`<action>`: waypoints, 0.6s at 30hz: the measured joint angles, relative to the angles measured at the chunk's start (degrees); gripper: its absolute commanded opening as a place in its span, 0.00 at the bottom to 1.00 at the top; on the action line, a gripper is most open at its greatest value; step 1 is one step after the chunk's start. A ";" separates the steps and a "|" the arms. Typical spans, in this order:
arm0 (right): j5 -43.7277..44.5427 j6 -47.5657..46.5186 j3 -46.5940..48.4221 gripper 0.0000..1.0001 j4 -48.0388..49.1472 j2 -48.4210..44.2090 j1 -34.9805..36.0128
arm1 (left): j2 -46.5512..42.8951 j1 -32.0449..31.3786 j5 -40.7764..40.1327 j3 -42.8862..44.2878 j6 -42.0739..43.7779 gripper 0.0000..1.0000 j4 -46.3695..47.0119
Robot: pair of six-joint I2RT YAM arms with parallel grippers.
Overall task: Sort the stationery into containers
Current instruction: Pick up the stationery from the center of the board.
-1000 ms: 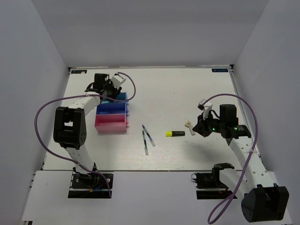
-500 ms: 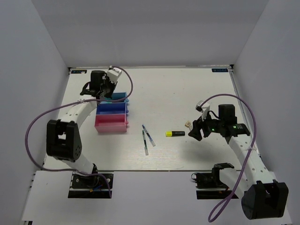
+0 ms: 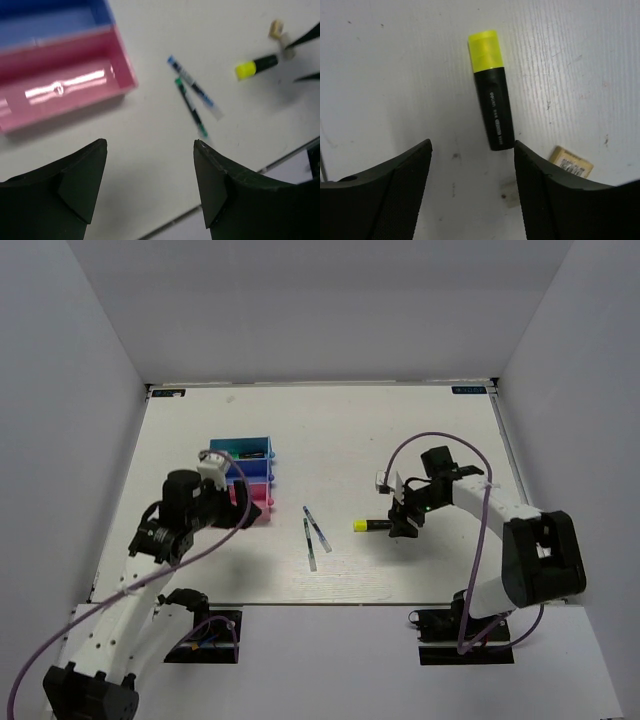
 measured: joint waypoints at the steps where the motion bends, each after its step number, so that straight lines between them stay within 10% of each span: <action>1: 0.66 -1.40 1.27 0.68 0.15 2.23 0.48 | -2.69 0.00 0.00 -2.82 -0.52 0.80 -1.75; 18: 9.31 -7.67 5.38 0.54 7.54 14.03 8.98 | -23.02 -0.07 -0.28 -15.34 -3.30 0.82 -9.44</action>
